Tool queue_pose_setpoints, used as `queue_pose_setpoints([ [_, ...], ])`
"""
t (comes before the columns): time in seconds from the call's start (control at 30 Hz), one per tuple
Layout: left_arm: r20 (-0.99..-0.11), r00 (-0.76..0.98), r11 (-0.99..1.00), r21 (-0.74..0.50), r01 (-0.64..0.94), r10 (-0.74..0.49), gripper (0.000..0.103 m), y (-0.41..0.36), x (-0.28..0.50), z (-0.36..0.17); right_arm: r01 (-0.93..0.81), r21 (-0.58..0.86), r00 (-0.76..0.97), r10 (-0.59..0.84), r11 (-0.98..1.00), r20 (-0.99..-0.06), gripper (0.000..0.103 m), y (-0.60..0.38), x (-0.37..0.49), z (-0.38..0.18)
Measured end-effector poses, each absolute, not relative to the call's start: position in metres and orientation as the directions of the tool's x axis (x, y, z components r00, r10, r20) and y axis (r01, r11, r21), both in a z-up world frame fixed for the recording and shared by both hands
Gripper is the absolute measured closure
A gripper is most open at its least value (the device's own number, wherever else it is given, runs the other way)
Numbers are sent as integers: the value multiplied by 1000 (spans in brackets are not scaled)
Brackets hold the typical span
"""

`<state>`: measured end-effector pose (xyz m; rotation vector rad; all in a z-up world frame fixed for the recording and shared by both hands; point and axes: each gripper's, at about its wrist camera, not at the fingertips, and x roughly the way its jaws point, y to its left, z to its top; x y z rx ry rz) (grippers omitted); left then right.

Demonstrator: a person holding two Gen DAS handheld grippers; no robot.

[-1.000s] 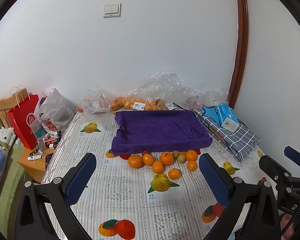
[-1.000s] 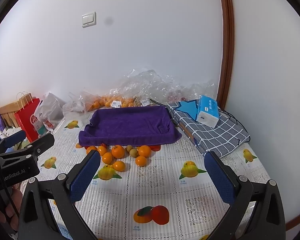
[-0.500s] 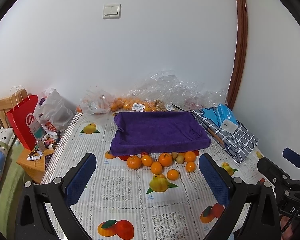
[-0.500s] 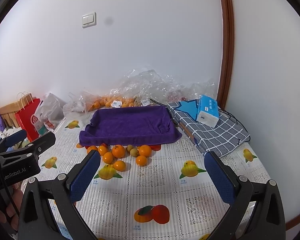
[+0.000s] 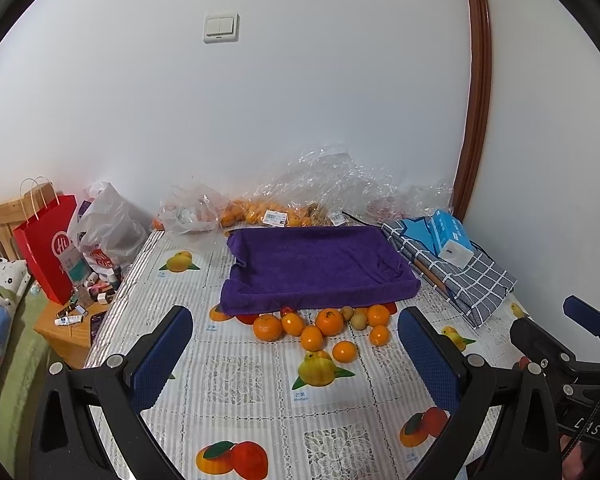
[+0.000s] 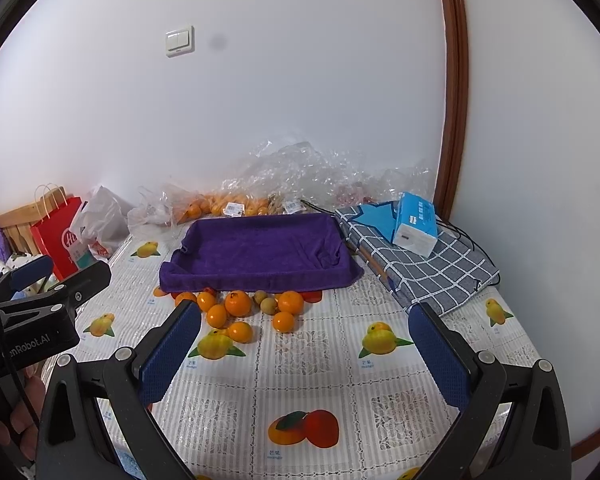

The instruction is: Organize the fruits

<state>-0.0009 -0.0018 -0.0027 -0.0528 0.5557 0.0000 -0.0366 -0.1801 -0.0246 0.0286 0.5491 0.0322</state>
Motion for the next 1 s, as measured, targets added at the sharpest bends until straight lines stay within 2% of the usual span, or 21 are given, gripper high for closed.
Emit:
queue_pose_setpoints([
  [0.43,-535,844,999,-52,-7,-22,0,2,5,-10,-31,42,845,48,999,-532,1,-184,-32,-29],
  [0.77,-577,817,998,-42,-38,7,0,17,31,-39,-67,51,794,84,996,-602,1,-184,-1,-58],
  [0.9,-594,804,997,-50,-63,21,0,30,49,-58,-43,26,761,49,999,-647,1,-187,15,-76],
  [1.0,-613,789,996,-45,-82,37,0,38,60,-70,-36,5,762,31,999,-647,1,-190,24,-88],
])
